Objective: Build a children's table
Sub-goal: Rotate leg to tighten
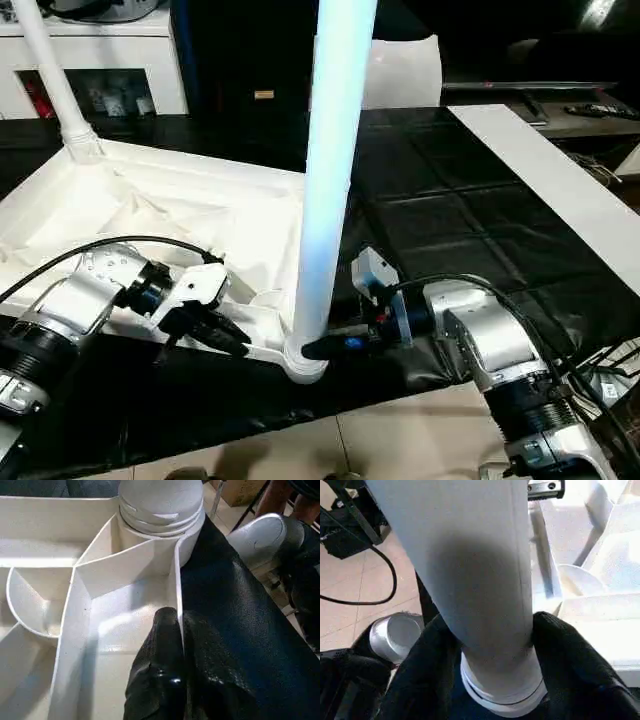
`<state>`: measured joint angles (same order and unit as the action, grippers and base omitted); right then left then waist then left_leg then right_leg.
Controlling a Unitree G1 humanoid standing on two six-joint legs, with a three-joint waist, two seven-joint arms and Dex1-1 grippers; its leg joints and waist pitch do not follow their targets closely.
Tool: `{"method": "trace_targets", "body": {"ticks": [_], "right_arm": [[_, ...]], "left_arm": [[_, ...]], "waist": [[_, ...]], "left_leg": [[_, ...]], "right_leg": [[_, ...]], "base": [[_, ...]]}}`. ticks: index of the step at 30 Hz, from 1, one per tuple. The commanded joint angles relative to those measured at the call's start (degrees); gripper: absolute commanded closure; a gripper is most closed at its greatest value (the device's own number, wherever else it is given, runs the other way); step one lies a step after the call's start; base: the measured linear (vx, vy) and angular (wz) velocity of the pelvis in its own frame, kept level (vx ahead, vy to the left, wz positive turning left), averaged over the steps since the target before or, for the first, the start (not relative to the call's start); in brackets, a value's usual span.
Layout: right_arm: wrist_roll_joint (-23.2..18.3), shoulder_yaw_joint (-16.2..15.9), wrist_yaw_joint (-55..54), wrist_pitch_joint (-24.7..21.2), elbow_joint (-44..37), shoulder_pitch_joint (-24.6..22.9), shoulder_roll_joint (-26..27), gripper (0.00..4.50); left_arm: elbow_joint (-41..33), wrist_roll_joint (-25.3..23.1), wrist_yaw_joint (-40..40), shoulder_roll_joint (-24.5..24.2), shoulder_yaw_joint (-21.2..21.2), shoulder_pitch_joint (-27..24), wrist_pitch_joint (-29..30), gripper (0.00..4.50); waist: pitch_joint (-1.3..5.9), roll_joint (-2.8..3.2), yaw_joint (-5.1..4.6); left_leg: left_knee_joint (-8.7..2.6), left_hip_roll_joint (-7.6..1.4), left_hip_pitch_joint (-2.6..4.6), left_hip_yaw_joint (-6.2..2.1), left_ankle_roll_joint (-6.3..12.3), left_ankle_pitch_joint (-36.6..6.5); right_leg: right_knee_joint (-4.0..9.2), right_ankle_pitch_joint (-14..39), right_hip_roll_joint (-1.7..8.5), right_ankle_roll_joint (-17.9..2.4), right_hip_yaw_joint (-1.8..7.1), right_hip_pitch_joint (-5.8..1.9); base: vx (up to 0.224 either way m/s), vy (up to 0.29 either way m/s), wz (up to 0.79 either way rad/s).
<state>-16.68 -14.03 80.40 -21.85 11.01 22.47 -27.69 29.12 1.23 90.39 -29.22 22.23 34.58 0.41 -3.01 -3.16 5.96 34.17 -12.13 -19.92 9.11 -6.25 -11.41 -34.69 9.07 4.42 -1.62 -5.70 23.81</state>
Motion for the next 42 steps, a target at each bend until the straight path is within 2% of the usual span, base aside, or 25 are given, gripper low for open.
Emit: {"method": "trace_targets", "body": {"ticks": [1,7,8,11,12,13,14,15,17,18,19,20,21,22,23,24,26,28,29,30,33,35,38,40,42], "right_arm": [[-1.2,0.0,0.7,-0.5,-0.3,0.3,-0.1,2.44],[-3.2,0.8,-1.2,-3.1,-2.4,-1.2,1.4,2.51],[-3.7,1.3,-2.9,-4.2,-3.5,-1.9,2.2,2.52],[-3.5,2.6,-11.4,-6.7,-6.1,-3.8,6.3,2.52],[-3.0,2.7,-13.0,-6.6,-6.3,-4.1,7.1,2.52],[-3.0,2.7,-13.0,-6.6,-6.3,-4.1,7.1,2.52],[-0.6,2.3,-18.7,-6.2,-6.3,-4.9,10.1,2.52],[0.7,2.2,-22.6,-6.7,-5.8,-5.1,12.2,2.52],[2.5,2.7,-29.8,-8.1,-4.8,-4.8,16.5,2.52],[3.1,3.0,-33.0,-8.9,-4.4,-4.4,18.6,2.54],[3.5,3.2,-34.8,-9.3,-4.3,-4.3,19.7,2.54],[3.5,3.2,-34.8,-9.3,-4.3,-4.3,19.7,2.54],[4.5,4.5,-42.5,-11.0,-2.1,-2.6,25.0,2.55],[4.8,4.8,-43.8,-11.2,-1.6,-2.3,25.8,2.55],[5.1,5.1,-45.7,-11.5,-0.9,-1.9,26.9,2.56],[6.1,5.4,-49.9,-11.8,0.6,-0.9,29.1,2.56],[7.0,5.5,-52.4,-10.8,2.2,0.2,30.6,2.56],[7.3,5.0,-51.5,-8.8,1.9,0.2,31.1,2.56],[7.3,5.1,-51.5,-8.5,1.7,0.1,31.2,2.21],[7.3,5.5,-50.4,-7.5,0.5,-0.8,30.8,1.87],[7.3,5.7,-50.1,-7.5,0.0,-1.2,30.4,1.64],[6.9,6.1,-47.3,-6.5,-1.7,-2.7,27.4,1.41],[6.2,6.8,-42.1,-4.2,-3.5,-4.2,22.0,1.17],[5.7,7.1,-39.1,-3.2,-4.1,-4.6,19.4,0.94],[5.3,7.0,-36.4,-2.7,-4.6,-4.9,17.5,0.85]], "left_arm": [[-0.7,0.3,2.1,0.1,1.3,1.7,-1.4,4.5],[-1.3,0.0,-0.3,1.0,0.1,1.1,1.2,4.5],[-1.8,-0.1,-2.7,1.5,-0.5,1.0,3.5,4.5],[-4.5,0.4,-9.8,4.1,-2.6,0.2,10.5,4.5],[-5.1,0.5,-11.1,4.5,-2.8,0.0,11.5,4.5],[-5.1,0.5,-11.1,4.5,-2.8,0.0,11.5,4.5],[-7.0,0.2,-16.3,6.9,-3.6,-0.7,15.1,4.5],[-7.9,0.1,-19.3,8.6,-4.2,-1.1,17.2,4.5],[-9.0,-0.4,-25.1,12.1,-5.3,-1.7,20.7,4.5],[-9.4,-0.8,-27.5,13.6,-5.7,-1.9,22.2,4.5],[-9.7,-1.0,-28.9,14.5,-5.9,-2.0,23.1,4.5],[-9.7,-1.0,-28.9,14.5,-5.9,-2.0,23.1,4.5],[-9.1,-1.7,-35.4,18.4,-7.1,-1.5,24.8,4.5],[-8.9,-1.8,-36.5,19.0,-7.3,-1.4,25.0,4.5],[-8.7,-2.0,-38.1,19.9,-7.6,-1.2,25.3,4.5],[-8.3,-2.4,-41.7,21.7,-8.5,-0.8,26.3,4.5],[-8.0,-2.5,-43.9,23.0,-9.1,-0.3,26.7,4.5],[-8.4,-3.0,-44.1,23.1,-9.1,-0.2,26.7,4.5],[-8.5,-3.2,-44.1,23.0,-9.2,-0.3,26.7,4.5],[-9.2,-3.9,-43.6,22.1,-9.0,-0.5,26.9,4.5],[-9.6,-4.0,-43.4,21.7,-8.8,-0.7,26.8,4.5],[-10.2,-3.8,-40.9,19.2,-8.7,-1.3,25.4,4.5],[-10.6,-3.0,-35.6,14.9,-8.3,-2.2,22.3,4.5],[-10.4,-2.9,-32.2,12.6,-7.7,-2.6,19.5,4.5],[-10.3,-2.9,-29.5,11.1,-7.0,-2.9,17.0,4.5]], "waist": [[3.87,0.11,-0.18],[3.83,0.15,-0.23],[3.83,0.44,-0.23],[3.61,0.64,-0.31],[3.35,0.44,-0.47],[3.35,0.44,-0.47],[3.34,0.34,-0.91],[3.08,0.28,-1.11],[2.97,0.14,-2.0],[2.92,0.12,-2.71],[3.02,0.26,-3.38],[3.27,0.43,-3.77],[3.32,0.42,-3.94],[3.23,0.66,-4.5],[3.32,0.77,-4.61],[3.48,0.85,-4.76],[3.33,0.77,-5.01],[3.38,0.69,-4.91],[3.4,0.72,-4.9],[3.46,0.76,-4.86],[3.61,0.77,-4.62],[3.72,0.77,-4.27],[4.05,0.84,-3.87],[4.18,0.93,-3.63],[4.09,0.85,-3.48]], "left_leg": [[-3.91,-1.14,-0.17,0.53,2.32,-8.2],[-3.94,-1.19,-0.14,0.52,2.26,-8.2],[-3.94,-1.2,-0.02,0.53,2.01,-8.4],[-4.09,-1.17,0.09,0.47,1.12,-9.9],[-4.12,-0.85,0.2,0.37,0.45,-11.8],[-4.12,-0.85,0.2,0.37,0.45,-11.8],[-4.1,-0.71,0.13,0.23,-0.09,-12.6],[-4.02,-0.55,0.26,0.28,0.02,-13.2],[-3.91,-0.22,0.09,0.0,-0.61,-14.3],[-3.79,-0.01,0.29,-0.17,-0.66,-15.6],[-3.6,0.07,0.71,-0.29,-0.44,-16.6],[-3.76,-0.02,0.52,-0.47,0.34,-16.4],[-3.96,-0.13,0.33,-0.57,0.79,-16.2],[-4.33,-0.48,-0.1,-0.66,0.8,-15.7],[-4.26,-0.49,0.02,-0.77,0.5,-16.2],[-4.24,-0.38,0.5,-0.76,0.77,-16.3],[-4.3,-0.37,0.56,-0.69,1.0,-16.7],[-4.32,-0.29,0.55,-0.55,1.88,-16.6],[-4.47,-0.4,0.29,-0.56,2.16,-15.8],[-4.53,-0.46,0.2,-0.57,2.21,-15.4],[-4.6,-0.61,0.07,-0.41,2.47,-13.1],[-4.59,-0.78,0.04,-0.31,2.74,-11.7],[-4.49,-0.85,-0.34,-0.2,3.59,-8.0],[-4.37,-0.87,-0.3,-0.03,4.27,-6.2],[-4.37,-0.97,-0.19,0.09,4.83,-5.9]], "right_leg": [[4.14,18.5,3.68,-8.2,3.08,-3.79],[4.05,17.6,3.62,-8.6,3.08,-3.76],[4.08,18.0,3.63,-8.5,3.12,-3.7],[4.38,20.2,3.6,-7.9,3.09,-3.58],[5.07,25.1,3.61,-6.2,2.79,-3.36],[5.07,25.1,3.61,-6.2,2.79,-3.36],[5.44,29.9,3.76,-3.9,2.65,-3.43],[5.96,31.6,3.62,-3.3,2.47,-3.05],[6.53,35.8,3.67,-1.4,1.81,-3.28],[7.19,38.1,3.59,-0.1,1.34,-3.08],[7.6,38.9,3.64,0.2,1.03,-2.85],[7.76,37.3,3.76,-0.1,0.89,-3.33],[7.7,36.0,3.76,-0.4,0.9,-3.57],[7.25,32.9,3.64,-2.0,0.97,-3.53],[7.3,32.8,3.72,-2.2,0.78,-3.59],[7.36,31.2,3.8,-2.8,0.91,-3.54],[7.32,30.6,3.61,-3.3,0.96,-3.26],[7.35,29.6,3.69,-3.2,1.22,-3.41],[7.07,28.1,3.7,-3.5,1.41,-3.6],[6.9,27.4,3.69,-3.6,1.47,-3.69],[6.44,24.4,3.72,-4.8,1.83,-3.83],[6.07,22.2,3.74,-5.7,2.04,-3.89],[5.13,15.5,3.67,-7.5,2.33,-4.31],[4.69,11.6,3.63,-9.2,2.43,-4.46],[4.5,10.5,3.56,-9.9,2.49,-4.46]], "base": [[0.0,0.0,0.0],[0.0,0.0,0.0],[0.0,0.0,0.0],[0.0,0.0,0.0],[0.0,0.0,0.0],[0.0,0.0,0.0],[0.0,0.0,0.0],[0.0,0.0,0.0],[0.0,0.0,0.0],[0.0,0.0,0.0],[0.0,0.0,0.0],[0.0,0.0,0.0],[0.0,0.0,0.0],[0.0,0.0,0.0],[0.0,0.0,0.0],[0.0,0.0,0.0],[0.0,0.0,0.0],[0.0,0.0,0.0],[0.0,0.0,0.0],[0.0,0.0,0.0],[0.0,0.0,0.0],[0.0,0.0,0.0],[0.0,0.0,0.0],[0.0,0.0,0.0],[0.0,0.0,0.0]]}}
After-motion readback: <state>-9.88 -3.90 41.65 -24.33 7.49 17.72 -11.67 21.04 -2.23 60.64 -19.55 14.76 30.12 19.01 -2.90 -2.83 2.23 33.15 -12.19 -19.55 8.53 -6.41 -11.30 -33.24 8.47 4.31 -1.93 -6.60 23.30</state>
